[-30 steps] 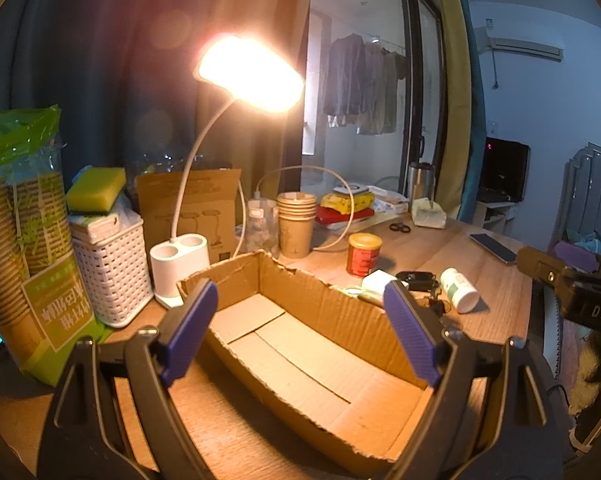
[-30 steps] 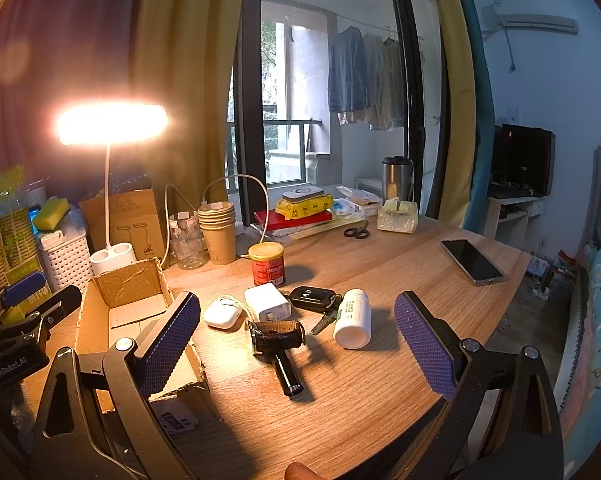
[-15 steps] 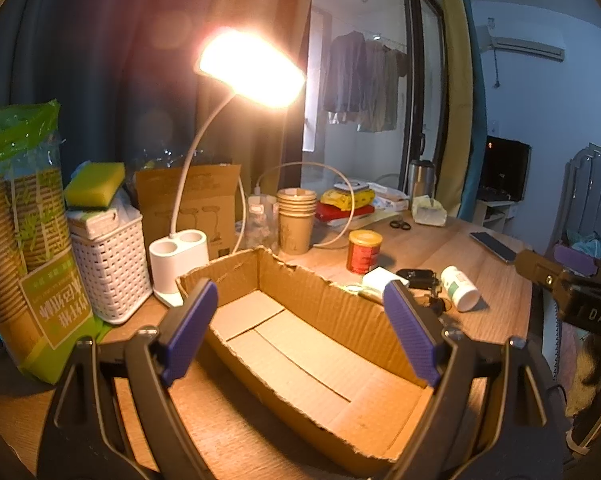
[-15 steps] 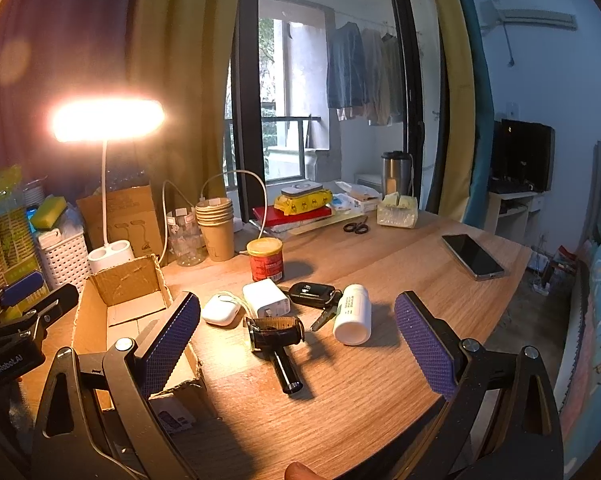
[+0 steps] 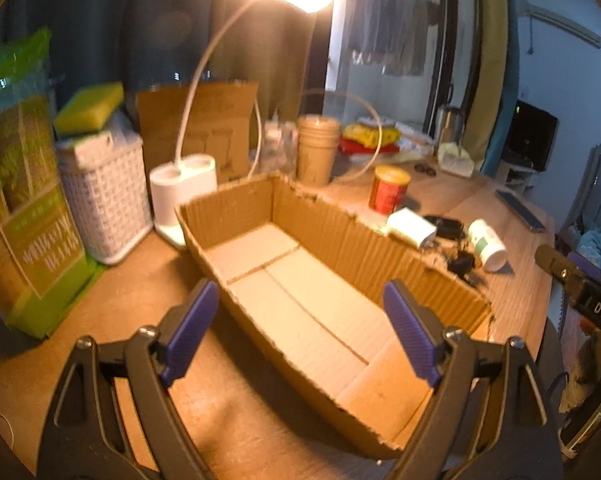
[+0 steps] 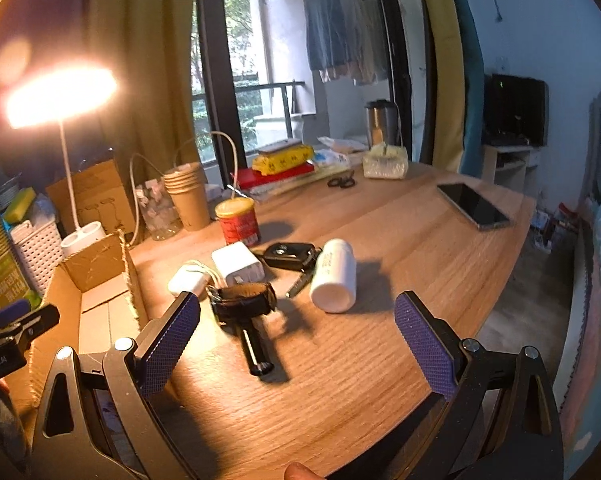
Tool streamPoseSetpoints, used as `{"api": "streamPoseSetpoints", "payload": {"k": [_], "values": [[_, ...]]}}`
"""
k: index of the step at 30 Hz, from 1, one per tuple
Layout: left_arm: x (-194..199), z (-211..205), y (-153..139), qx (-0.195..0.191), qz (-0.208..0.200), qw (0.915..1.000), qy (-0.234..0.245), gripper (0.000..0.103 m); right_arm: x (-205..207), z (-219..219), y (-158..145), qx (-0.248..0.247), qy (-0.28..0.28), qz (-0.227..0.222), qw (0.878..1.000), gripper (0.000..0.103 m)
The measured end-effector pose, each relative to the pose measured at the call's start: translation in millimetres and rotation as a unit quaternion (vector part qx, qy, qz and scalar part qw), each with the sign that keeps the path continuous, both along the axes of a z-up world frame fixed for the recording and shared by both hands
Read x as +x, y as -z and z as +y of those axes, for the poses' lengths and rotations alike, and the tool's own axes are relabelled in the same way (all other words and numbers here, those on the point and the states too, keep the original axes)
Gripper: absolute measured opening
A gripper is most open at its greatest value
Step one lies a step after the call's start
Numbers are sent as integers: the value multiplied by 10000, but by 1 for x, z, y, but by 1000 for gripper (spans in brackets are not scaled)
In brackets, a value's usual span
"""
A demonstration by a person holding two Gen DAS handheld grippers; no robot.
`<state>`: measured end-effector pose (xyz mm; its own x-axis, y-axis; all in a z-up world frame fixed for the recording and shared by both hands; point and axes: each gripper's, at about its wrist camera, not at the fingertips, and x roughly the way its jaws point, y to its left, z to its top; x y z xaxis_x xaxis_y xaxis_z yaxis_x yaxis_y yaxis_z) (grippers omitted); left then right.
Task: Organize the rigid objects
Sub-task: 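Clamp the cardboard box wall with the left tool while the right tool approaches the white bottle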
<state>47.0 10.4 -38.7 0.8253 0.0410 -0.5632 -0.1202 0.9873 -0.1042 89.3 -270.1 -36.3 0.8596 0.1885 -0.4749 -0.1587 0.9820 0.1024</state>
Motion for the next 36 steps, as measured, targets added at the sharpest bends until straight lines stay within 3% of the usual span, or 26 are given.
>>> {"api": "streamPoseSetpoints", "payload": {"k": [9,12,14,17,19,22,28,36], "values": [[16,-2,28,-305,964,9949,16,85,5,-5,6,90,5,108,9999,100],[22,0,40,-535,1441,9881,20,62,4,-6,6,130,31,97,9999,99],[26,3,48,-765,1697,9825,45,59,4,-8,5,163,40,102,9998,100],[27,5,50,-783,1775,9810,-22,49,4,-12,5,172,69,78,9998,100],[29,5,50,-777,1812,9804,-17,29,5,-13,4,189,82,82,9998,100],[32,5,50,-746,1861,9797,59,16,6,-15,4,206,97,92,9997,100],[48,14,50,-649,1953,9786,60,10,5,-14,3,187,72,57,9998,100],[89,29,48,-485,1906,9804,58,9,11,-16,10,202,77,183,9996,100]]}}
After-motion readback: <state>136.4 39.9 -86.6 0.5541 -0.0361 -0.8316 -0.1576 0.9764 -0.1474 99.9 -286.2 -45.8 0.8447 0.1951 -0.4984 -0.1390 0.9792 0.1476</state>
